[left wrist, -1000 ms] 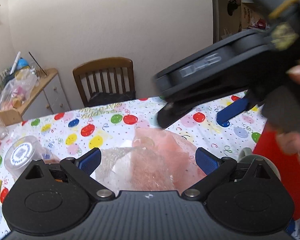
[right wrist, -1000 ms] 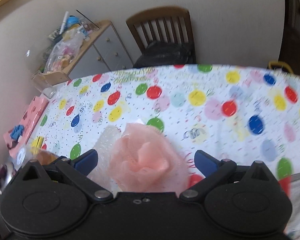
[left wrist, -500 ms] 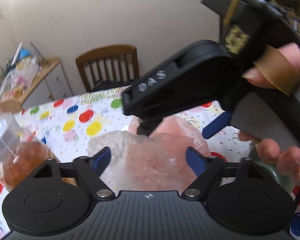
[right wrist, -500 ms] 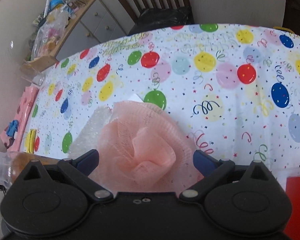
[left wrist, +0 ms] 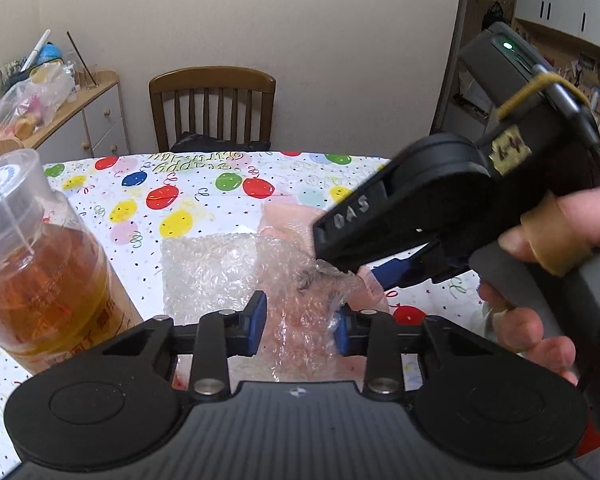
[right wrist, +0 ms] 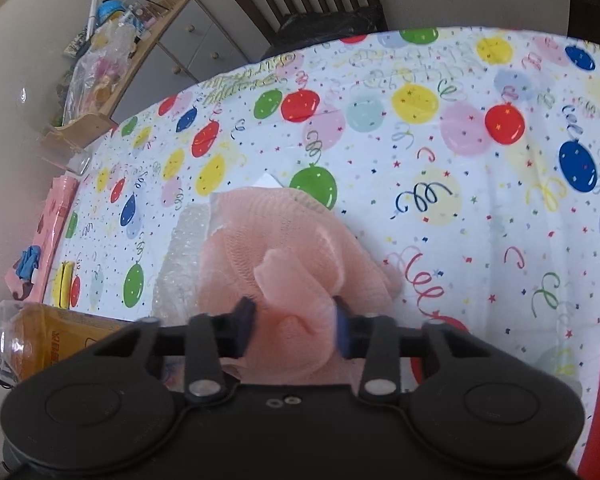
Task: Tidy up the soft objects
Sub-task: 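Grasp the pink mesh bath puff with the right tool, then carry the pink bath puff with the right tool over the shoebox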
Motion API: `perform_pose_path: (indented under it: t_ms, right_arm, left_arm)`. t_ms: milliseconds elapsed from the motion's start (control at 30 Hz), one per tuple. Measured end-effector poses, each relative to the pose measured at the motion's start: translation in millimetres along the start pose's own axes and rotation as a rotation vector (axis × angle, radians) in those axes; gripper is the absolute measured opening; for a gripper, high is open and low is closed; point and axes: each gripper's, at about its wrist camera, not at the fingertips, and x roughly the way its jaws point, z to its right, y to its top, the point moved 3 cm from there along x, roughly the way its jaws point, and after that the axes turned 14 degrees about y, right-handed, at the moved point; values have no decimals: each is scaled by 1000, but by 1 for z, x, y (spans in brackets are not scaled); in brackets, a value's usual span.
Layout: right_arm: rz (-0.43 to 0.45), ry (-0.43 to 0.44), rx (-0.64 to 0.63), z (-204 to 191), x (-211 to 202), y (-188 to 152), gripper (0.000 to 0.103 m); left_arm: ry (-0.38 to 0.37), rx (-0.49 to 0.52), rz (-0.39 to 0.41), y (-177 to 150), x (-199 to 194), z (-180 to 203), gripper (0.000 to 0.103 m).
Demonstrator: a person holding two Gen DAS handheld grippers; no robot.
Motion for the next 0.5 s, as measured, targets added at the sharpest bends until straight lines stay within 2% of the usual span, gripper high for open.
perform_pose_path:
  t_ms: [100, 133, 267, 500]
  right_arm:
    - [33, -8, -19, -1, -9, -4, 19]
    - [44, -13, -26, 0, -12, -5, 16]
    - [94, -31, -56, -4, -28, -10, 7]
    - [195, -41, -126, -19, -68, -15, 1]
  left_arm:
    - [-11, -21, 1, 1, -3, -4, 22]
    - [-15, -28, 0, 1, -4, -5, 16]
    - [-33, -63, -10, 4, -7, -12, 7]
    - [-43, -100, 25, 15, -21, -19, 4]
